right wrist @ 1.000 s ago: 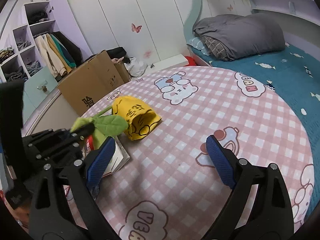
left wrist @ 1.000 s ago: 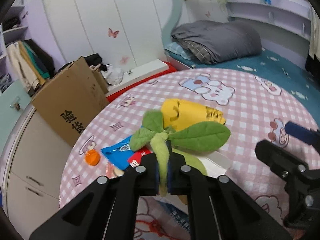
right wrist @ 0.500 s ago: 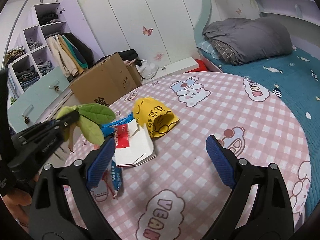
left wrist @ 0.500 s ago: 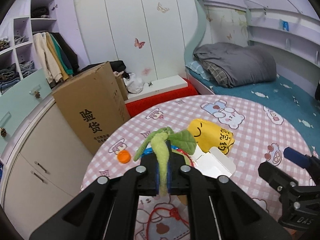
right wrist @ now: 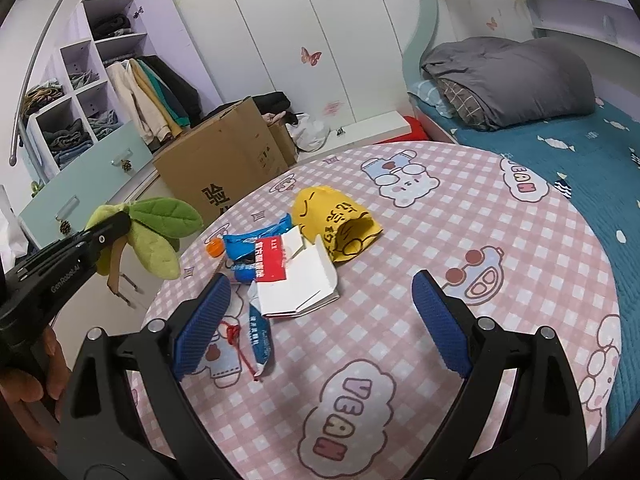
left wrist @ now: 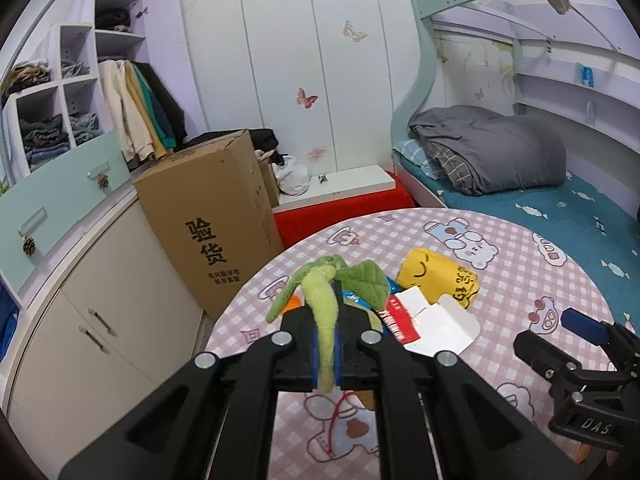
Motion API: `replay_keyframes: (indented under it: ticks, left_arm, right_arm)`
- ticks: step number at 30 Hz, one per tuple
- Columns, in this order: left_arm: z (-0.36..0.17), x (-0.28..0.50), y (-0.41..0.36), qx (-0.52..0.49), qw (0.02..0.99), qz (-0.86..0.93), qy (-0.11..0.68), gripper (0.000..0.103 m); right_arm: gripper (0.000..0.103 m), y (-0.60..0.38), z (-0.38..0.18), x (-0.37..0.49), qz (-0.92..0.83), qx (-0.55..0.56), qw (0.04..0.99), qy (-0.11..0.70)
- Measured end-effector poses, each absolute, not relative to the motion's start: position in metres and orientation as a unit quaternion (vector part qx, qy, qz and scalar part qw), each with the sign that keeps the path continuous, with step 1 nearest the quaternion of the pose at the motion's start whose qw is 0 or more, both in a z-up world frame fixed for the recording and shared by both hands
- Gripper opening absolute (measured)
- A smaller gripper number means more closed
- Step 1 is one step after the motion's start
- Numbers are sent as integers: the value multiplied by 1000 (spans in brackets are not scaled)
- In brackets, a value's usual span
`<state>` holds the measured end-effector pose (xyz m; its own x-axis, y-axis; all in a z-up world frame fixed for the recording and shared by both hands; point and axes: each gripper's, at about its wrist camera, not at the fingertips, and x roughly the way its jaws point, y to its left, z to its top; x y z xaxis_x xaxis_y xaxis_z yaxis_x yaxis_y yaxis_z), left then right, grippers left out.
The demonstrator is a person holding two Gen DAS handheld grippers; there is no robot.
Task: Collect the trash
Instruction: 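Hold the plush in the left tool while the right tool approaches the white toothpaste tube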
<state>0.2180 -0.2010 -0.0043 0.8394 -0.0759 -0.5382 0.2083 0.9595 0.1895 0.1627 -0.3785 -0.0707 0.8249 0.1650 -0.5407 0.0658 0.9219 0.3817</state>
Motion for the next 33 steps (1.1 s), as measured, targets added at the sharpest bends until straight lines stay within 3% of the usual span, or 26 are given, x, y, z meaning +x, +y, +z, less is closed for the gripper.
replay_keyframes:
  ticks: [33]
  left_arm:
    - [-22,221,-122,69,950,-43,302,5]
  right_arm:
    - [90,-315,-84,184,54,145,928,340]
